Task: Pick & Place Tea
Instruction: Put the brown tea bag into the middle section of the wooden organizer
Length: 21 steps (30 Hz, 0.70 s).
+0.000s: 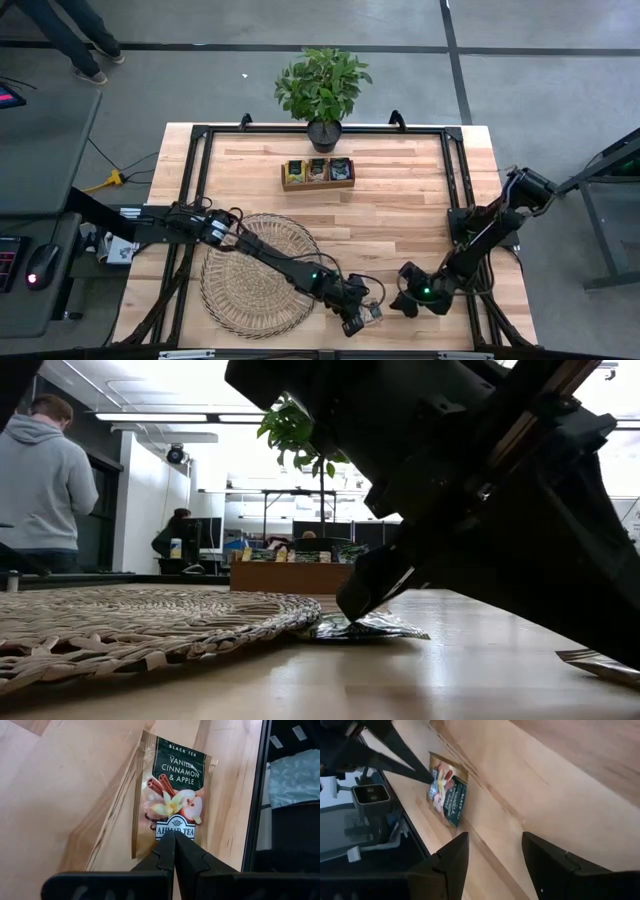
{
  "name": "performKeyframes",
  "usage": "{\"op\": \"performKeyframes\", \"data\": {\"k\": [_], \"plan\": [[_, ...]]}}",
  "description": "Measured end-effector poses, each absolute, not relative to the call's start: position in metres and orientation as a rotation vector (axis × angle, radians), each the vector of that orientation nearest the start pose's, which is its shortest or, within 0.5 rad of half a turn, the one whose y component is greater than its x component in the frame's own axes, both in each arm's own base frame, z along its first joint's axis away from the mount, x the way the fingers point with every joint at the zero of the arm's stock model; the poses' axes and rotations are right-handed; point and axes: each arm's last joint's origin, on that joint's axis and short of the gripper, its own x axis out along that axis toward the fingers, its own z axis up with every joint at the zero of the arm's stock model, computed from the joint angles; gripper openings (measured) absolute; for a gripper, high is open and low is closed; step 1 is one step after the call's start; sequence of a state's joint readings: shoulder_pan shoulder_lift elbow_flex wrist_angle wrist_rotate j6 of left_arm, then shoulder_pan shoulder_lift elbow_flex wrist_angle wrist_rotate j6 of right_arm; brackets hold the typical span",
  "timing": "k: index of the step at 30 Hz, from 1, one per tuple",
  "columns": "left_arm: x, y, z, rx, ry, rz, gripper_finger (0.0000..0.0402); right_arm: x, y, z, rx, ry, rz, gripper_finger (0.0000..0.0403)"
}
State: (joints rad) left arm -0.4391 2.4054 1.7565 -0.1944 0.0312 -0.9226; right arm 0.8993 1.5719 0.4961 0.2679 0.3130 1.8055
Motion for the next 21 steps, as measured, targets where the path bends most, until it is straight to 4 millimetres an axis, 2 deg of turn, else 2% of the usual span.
{"op": "performKeyframes", "data": {"k": [13, 21], "plan": [[0.466, -0.215, 0.108, -0.683, 0.924, 0.000, 0.0000, 0.183, 0.181, 0.113, 1.272, 0.875, -0.221, 0.0180], [0.467, -0.213, 0.108, -0.695, 0.917, 0.015, 0.0000, 0.185, 0.181, 0.114, 1.271, 0.864, -0.210, 0.0180]]}}
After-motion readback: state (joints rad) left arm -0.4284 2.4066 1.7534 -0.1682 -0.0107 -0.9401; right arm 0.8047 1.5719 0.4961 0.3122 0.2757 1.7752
